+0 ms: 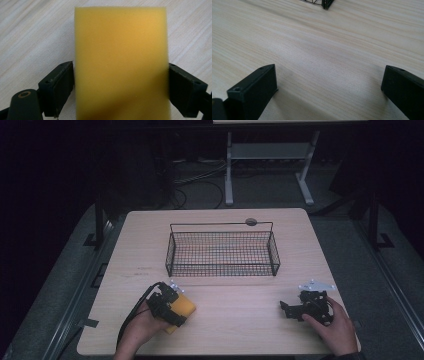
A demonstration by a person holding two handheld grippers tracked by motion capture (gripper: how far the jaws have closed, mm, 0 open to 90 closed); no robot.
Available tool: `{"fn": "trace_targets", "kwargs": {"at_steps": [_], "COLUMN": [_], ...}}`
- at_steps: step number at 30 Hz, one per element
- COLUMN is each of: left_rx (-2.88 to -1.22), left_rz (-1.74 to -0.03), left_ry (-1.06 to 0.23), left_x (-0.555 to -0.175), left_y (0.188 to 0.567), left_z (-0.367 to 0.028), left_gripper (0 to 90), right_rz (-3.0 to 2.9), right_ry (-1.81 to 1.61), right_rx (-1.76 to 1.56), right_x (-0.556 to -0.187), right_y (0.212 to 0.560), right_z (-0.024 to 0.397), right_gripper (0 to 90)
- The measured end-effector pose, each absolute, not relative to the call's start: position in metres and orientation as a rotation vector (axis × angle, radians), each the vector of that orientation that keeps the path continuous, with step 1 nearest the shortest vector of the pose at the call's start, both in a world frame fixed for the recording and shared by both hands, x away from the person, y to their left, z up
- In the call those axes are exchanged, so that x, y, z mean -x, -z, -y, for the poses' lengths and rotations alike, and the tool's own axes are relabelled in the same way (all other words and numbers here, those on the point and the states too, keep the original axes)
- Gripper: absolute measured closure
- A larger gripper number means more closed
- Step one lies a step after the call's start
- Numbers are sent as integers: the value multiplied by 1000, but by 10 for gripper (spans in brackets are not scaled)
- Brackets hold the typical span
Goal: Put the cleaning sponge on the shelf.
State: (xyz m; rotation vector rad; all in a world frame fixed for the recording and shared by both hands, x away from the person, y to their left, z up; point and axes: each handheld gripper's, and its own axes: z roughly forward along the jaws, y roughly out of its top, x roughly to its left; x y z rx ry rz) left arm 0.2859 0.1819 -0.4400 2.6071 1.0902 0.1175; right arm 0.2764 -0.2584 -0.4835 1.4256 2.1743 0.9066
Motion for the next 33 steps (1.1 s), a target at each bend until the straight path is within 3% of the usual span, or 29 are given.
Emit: {"fn": "trace_targets", "kwargs": {"at_steps": [4,33], "left_rx": [-2599,-2558], "left_rz": [-1086,-1056], "left_ry": [-115,-128], "left_x": [-286,-290], "left_y": [439,414], "left_z": [-183,-191], "left_gripper": [212,224], "right_rz": [-2174,-2175], "right_ry": [-906,-907], "right_rx": [-1425,-1429], "right_x": [-276,-276], "right_y": [484,483], "right_z": [258,258], "right_gripper": [0,0]}}
